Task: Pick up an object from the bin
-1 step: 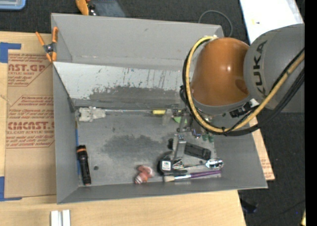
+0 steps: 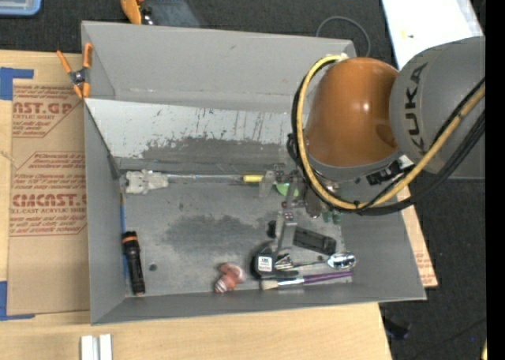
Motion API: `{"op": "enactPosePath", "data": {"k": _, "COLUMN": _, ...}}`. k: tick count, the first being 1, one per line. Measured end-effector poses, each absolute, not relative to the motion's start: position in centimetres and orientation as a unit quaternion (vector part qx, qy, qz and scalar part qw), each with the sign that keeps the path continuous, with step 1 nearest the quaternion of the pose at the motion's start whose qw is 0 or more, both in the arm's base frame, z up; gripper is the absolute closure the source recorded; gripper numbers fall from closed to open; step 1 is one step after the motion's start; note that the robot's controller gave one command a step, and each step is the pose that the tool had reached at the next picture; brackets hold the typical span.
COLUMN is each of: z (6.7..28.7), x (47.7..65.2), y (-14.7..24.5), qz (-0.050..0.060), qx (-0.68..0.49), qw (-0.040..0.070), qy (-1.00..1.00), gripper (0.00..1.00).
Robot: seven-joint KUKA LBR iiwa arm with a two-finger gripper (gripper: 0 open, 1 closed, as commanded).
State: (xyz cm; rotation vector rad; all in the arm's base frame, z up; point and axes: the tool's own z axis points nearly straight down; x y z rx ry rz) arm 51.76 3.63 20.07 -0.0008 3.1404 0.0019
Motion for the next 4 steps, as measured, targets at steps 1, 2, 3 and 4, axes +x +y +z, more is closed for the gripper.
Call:
{"op": "enactPosePath", "data": {"k": 1, "z": 11.3, "x": 52.8, "y": -1.6, "qz": 0.000, "qx": -0.042, "qw": 0.003, "qy": 0.999, "gripper": 0.00}}
{"op": "enactPosePath", "data": {"k": 2, "z": 8.4, "x": 52.3, "y": -2.4, "qz": 0.001, "qx": -0.030, "qw": -0.001, "qy": 1.000, "gripper": 0.00}}
{"op": "enactPosePath", "data": {"k": 3, "z": 10.2, "x": 52.9, "y": -8.4, "qz": 0.000, "qx": 0.077, "qw": 0.001, "qy": 0.997, "gripper": 0.00}}
{"op": "enactPosePath", "data": {"k": 4, "z": 6.8, "x": 53.5, "y": -9.3, "qz": 0.002, "qx": -0.009, "qw": 0.001, "qy": 1.000, "gripper": 0.00}}
